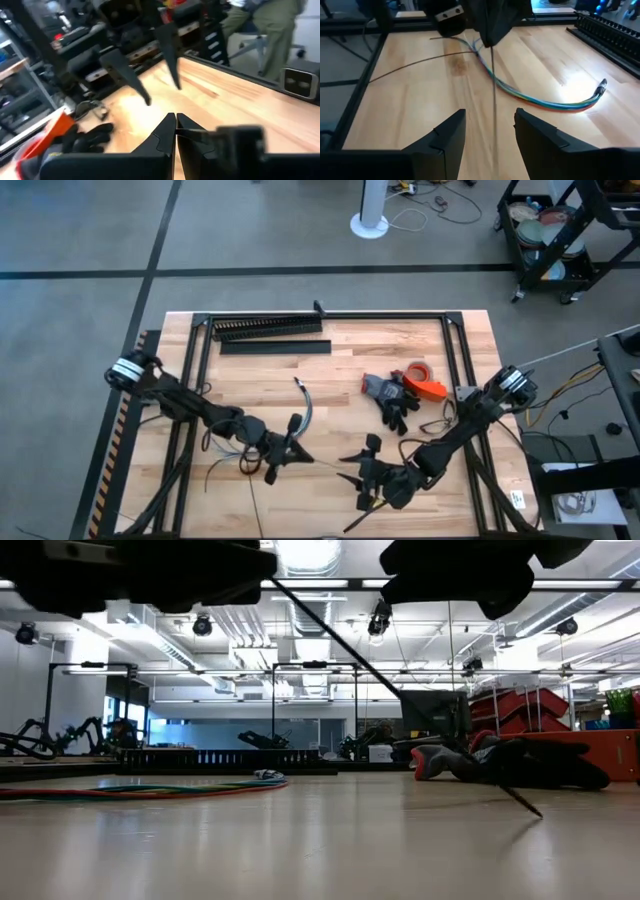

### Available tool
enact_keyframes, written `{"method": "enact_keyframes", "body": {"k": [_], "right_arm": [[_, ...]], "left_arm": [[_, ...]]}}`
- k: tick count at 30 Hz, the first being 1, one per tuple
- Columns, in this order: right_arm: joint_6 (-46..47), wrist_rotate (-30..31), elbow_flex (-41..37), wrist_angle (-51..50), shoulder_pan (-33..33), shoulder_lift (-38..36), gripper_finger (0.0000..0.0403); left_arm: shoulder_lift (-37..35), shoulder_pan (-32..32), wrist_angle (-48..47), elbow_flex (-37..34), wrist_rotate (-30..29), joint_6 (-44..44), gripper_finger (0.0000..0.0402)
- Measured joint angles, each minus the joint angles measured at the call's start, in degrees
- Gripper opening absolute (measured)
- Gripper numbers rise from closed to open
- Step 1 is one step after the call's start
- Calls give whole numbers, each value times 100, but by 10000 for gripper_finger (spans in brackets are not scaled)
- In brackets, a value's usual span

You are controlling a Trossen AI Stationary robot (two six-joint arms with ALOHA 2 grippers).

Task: Ziptie cables
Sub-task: Wrap the black zip tie on the cable

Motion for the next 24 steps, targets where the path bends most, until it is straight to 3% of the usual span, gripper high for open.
{"method": "enact_keyframes", "body": {"k": [3,8,12,19,24], "right_arm": [[-37,2,0,51,-123,0,152],[-57,7,0,91,-359,72,157],[-7,-43,-4,200,-545,337,147],[-7,-94,-2,351,-813,374,87],[105,-756,-2,395,-1034,380,27]], "left_arm": [[-9,43,-7,32,-102,-220,0],[-8,41,-11,59,-771,-725,0],[-93,48,-14,59,-842,-1263,0],[-175,52,-395,57,-884,-1793,0],[-222,53,-396,57,-899,-1955,0]]}}
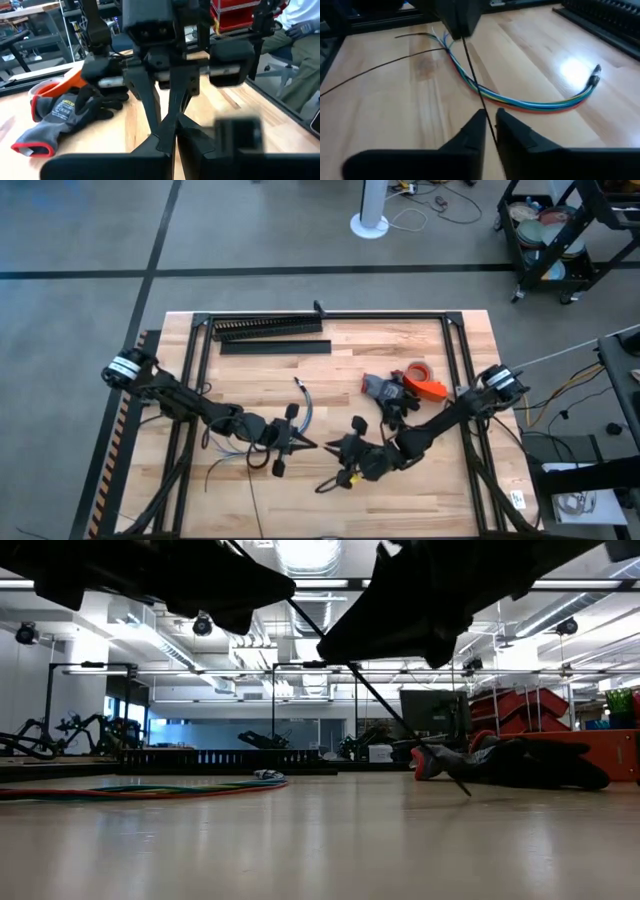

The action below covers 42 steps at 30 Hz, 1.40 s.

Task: Ziptie cables
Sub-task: Wrap the black zip tie on the cable

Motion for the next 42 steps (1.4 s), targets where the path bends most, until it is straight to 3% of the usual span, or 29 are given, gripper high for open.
{"method": "enact_keyframes", "body": {"k": [3,12,20,26,32,37,42], "right_arm": [[-18,-134,0,0,-55,2,4],[227,-381,0,84,-180,-72,0],[65,-934,267,264,-349,-90,0],[-448,-1163,724,262,-633,-90,0],[-537,-1748,1096,381,-1231,-34,0],[-559,-3196,1141,1232,-1864,290,0],[-548,-4273,1243,1826,-2401,761,0]], "left_arm": [[-25,6,-5,0,0,-114,0],[-244,6,-285,-7,-16,-270,1],[-1752,6,-1859,-230,-493,-270,65],[-3156,-1,-2214,-984,-490,-704,128],[-4252,-1,-1138,-2073,-485,-1039,165],[-4762,52,262,-2841,-618,-1354,173],[-4785,265,423,-3073,-889,-1844,162]]}}
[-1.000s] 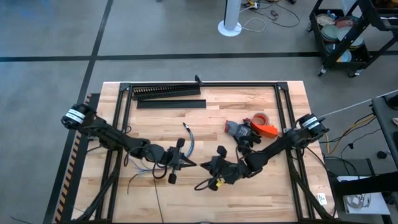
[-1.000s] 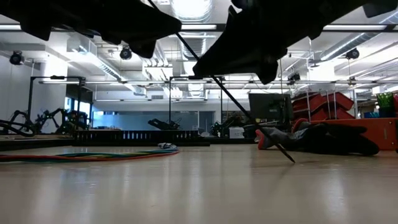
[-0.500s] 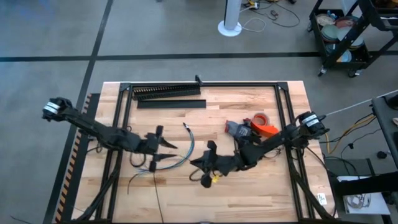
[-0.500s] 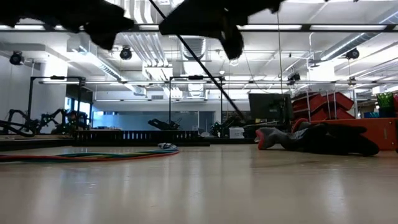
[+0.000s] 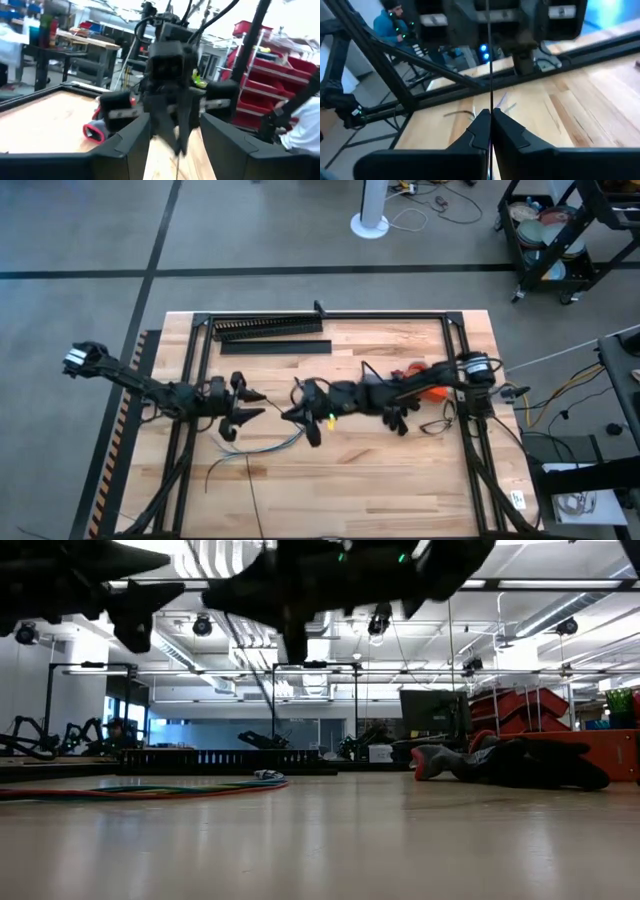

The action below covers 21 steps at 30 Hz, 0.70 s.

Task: Ziptie cables
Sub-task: Wrap the black zip tie on the cable

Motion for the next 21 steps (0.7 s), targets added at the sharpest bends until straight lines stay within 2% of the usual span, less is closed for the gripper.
{"method": "enact_keyframes", "body": {"k": [5,9,15,21], "right_arm": [[78,-511,352,391,-304,651,0],[193,-943,597,890,-395,898,0],[96,-973,712,801,-455,977,0],[206,-966,704,829,-556,966,0]], "left_arm": [[287,213,68,2,5,-482,151],[287,217,118,2,-27,-656,146],[227,217,86,2,-571,-903,143],[175,217,110,4,-601,-1091,110]]}}
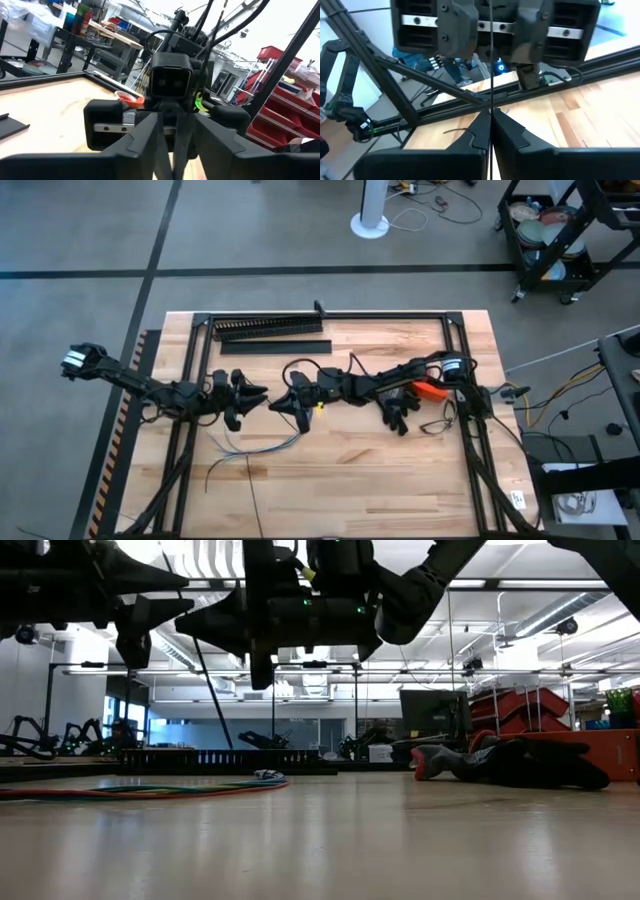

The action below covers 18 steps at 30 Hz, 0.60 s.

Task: Ziptie cables
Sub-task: Wrap the black zip tie on the cable

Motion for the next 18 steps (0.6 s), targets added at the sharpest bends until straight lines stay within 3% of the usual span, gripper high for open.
{"method": "enact_keyframes", "body": {"k": [9,18], "right_arm": [[89,12,-4,1,-153,2,0],[97,-9,-4,-1,-156,2,0]], "left_arm": [[6,0,-22,0,2,-17,41],[17,0,-80,0,-200,64,3]]}}
